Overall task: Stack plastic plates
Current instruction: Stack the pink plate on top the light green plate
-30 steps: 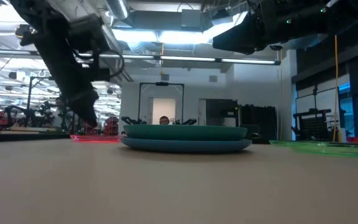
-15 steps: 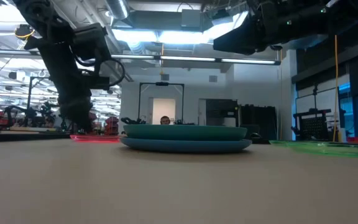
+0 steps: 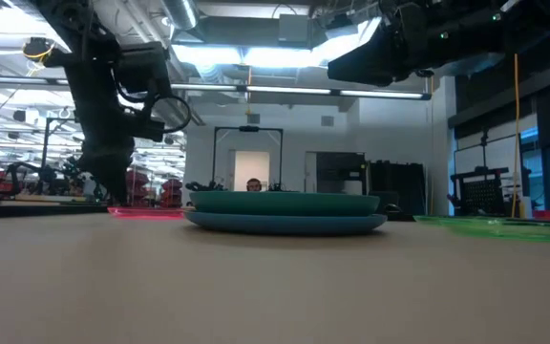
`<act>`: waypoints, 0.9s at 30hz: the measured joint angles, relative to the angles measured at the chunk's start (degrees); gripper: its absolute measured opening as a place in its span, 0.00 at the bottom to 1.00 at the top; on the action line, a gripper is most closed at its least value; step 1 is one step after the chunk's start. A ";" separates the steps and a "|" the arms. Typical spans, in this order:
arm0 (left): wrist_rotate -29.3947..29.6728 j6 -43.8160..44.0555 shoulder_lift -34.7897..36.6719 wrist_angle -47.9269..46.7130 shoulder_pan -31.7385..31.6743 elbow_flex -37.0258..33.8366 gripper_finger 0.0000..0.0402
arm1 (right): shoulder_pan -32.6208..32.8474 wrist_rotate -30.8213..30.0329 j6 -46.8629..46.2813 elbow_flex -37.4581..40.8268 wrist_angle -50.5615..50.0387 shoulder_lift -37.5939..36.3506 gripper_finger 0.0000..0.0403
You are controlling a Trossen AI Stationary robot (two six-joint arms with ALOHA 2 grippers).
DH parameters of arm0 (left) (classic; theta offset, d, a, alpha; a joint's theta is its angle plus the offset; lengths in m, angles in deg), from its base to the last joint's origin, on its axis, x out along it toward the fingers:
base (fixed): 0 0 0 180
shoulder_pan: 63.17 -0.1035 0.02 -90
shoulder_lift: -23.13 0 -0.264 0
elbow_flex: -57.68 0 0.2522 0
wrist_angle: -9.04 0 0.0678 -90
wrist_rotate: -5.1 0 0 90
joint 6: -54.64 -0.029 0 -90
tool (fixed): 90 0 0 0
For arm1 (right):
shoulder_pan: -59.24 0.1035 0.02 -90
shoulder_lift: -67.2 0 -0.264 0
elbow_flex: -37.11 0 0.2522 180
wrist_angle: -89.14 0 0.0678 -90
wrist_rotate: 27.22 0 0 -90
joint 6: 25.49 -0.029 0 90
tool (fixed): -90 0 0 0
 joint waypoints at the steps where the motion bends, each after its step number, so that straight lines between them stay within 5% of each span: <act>1: 0.20 -0.50 0.00 0.08 -0.33 0.00 0.33 | 0.00 -0.13 -0.02 0.00 -0.01 0.01 0.47; 12: 1.54 -13.47 -0.86 9.36 -4.59 0.00 0.33 | 0.00 -0.30 -0.07 0.00 -0.44 0.07 0.47; 27: 2.46 -16.43 -11.23 14.99 -14.15 -0.05 0.33 | 0.00 -0.40 0.11 -0.02 -0.36 0.09 0.47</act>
